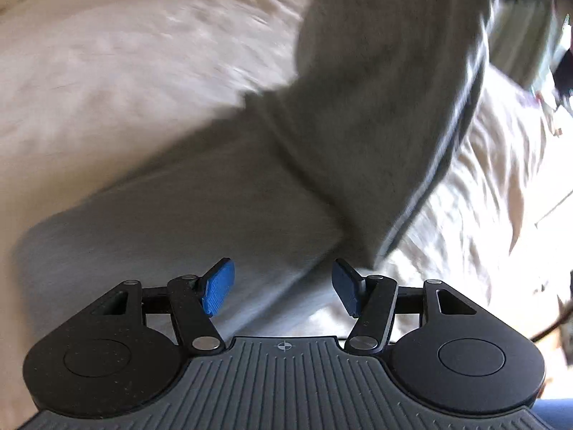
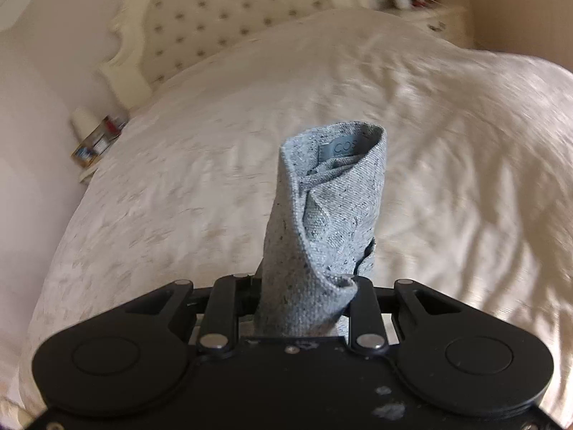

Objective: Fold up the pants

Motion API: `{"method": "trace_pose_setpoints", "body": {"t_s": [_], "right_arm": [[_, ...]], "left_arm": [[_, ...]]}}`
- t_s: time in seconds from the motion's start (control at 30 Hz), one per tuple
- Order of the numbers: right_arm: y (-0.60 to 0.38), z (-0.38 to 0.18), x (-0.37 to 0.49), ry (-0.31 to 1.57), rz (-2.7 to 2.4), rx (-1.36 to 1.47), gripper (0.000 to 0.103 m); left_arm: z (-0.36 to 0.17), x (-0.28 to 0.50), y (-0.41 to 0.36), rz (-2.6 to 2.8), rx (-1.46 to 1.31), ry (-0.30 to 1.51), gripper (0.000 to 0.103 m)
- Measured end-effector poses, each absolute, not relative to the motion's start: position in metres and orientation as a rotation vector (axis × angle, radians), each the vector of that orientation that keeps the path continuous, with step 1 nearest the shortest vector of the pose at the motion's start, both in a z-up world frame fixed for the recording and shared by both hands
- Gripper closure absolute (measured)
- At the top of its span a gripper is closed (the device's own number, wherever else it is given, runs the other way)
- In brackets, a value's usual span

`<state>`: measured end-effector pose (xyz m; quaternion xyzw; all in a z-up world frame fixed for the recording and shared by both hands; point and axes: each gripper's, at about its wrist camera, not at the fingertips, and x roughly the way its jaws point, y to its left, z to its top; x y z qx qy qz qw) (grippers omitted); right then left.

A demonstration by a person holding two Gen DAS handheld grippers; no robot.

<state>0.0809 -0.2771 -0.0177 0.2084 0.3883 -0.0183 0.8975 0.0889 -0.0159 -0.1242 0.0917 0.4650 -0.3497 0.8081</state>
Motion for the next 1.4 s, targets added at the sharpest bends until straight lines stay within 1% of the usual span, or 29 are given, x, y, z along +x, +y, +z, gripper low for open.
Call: {"method": "trace_pose_setpoints", "body": {"t_s": [0.13, 0.27, 0.3, 0.33, 0.37, 0.47, 0.5, 0.6, 0.67, 0.7, 0.8, 0.9, 1.0, 1.07, 1.13, 1.17, 1.27, 1.4], "right_arm": [[-0.197, -0.014, 0.097, 0.811, 0.077, 0.346, 0.077], [-0.099, -0.048, 0.108, 0.859, 0.202, 0.229, 0.076], [-0.071, -0.065, 0.109, 0.883, 0.230, 0.195, 0.071], [-0.049, -0.080, 0.109, 0.913, 0.279, 0.173, 0.062], [-0.027, -0.095, 0.108, 0.946, 0.350, 0.165, 0.059], [0.007, -0.113, 0.096, 0.991, 0.451, 0.166, 0.059], [0.007, -0.110, 0.092, 0.983, 0.465, 0.174, 0.059], [-0.020, -0.096, 0.088, 0.927, 0.400, 0.179, 0.053], [-0.055, -0.095, 0.094, 0.918, 0.297, 0.194, 0.053], [-0.073, -0.096, 0.096, 0.919, 0.236, 0.197, 0.053], [-0.126, -0.106, 0.100, 0.949, 0.073, 0.245, 0.058], [-0.158, -0.129, 0.097, 1.001, -0.017, 0.233, 0.059], [-0.165, -0.165, 0.081, 1.125, -0.009, 0.240, 0.059], [-0.160, -0.185, 0.066, 1.202, 0.040, 0.218, 0.060], [-0.152, -0.192, 0.047, 1.237, 0.089, 0.204, 0.059], [-0.151, -0.191, 0.042, 1.250, 0.108, 0.211, 0.059], [-0.158, -0.176, 0.038, 1.251, 0.177, 0.233, 0.059], [-0.189, -0.142, 0.057, 1.106, 0.209, 0.293, 0.060]], "left_arm": [[-0.109, 0.095, 0.061, -0.581, 0.068, 0.996, 0.044], [-0.107, 0.100, 0.129, -0.401, -0.012, 1.011, 0.044], [-0.108, 0.100, 0.142, -0.366, -0.017, 1.015, 0.044], [-0.108, 0.100, 0.156, -0.329, -0.023, 1.020, 0.044], [-0.109, 0.100, 0.165, -0.299, -0.029, 1.024, 0.044], [-0.105, 0.097, 0.194, -0.225, -0.049, 1.028, 0.044], [-0.101, 0.094, 0.201, -0.211, -0.057, 1.019, 0.044], [-0.089, 0.100, 0.198, -0.210, -0.069, 0.988, 0.044], [-0.082, 0.109, 0.193, -0.241, -0.065, 0.956, 0.044], [-0.083, 0.114, 0.188, -0.263, -0.063, 0.941, 0.044], [-0.083, 0.135, 0.155, -0.337, -0.050, 0.909, 0.044], [-0.092, 0.148, 0.121, -0.390, -0.032, 0.898, 0.044], [-0.115, 0.152, 0.095, -0.426, -0.023, 0.950, 0.043], [-0.141, 0.149, 0.087, -0.413, -0.019, 1.088, 0.044], [-0.175, 0.138, 0.085, -0.374, -0.009, 1.267, 0.043], [-0.182, 0.128, 0.089, -0.358, -0.008, 1.275, 0.041], [-0.180, 0.109, 0.093, -0.348, 0.005, 1.256, 0.039], [-0.182, 0.111, 0.095, -0.312, -0.019, 1.271, 0.038]]}}
